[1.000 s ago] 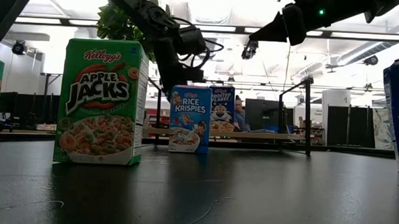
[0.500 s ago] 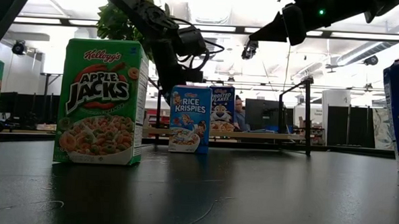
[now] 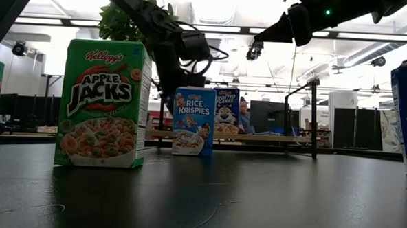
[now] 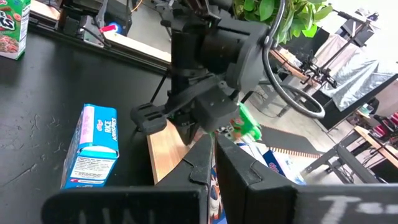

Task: Stack cereal on shelf
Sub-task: Put the top green cereal box on the shelf

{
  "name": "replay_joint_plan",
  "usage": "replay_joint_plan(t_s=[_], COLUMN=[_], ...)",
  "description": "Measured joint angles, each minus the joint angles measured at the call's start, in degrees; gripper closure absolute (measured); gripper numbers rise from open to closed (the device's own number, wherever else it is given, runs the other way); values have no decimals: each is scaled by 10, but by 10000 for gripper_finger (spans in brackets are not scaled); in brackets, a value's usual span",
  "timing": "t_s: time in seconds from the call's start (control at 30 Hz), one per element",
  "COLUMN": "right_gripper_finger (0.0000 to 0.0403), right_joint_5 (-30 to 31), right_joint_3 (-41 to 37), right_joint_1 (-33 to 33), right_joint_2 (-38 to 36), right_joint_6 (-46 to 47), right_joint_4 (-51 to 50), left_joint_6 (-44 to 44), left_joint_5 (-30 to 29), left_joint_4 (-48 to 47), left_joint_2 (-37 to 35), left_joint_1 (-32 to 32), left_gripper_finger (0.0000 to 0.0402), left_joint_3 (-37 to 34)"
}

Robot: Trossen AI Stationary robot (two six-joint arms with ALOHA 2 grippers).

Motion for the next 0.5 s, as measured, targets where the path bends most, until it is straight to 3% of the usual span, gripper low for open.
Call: replay_joint_plan(t_s=[0.5], right_gripper_finger=[392], right_joint_5=[0], right_joint_3=[0], right_joint_1=[0], right_joint_2=[0], right_joint_6=[1], right_joint_4=[-1], left_joint_6=[9], left_joint_5=[-2], left_joint_4=[0], left_joint_2=[-5], left_joint_1=[-4], left_gripper_finger=[402], left_joint_3=[0])
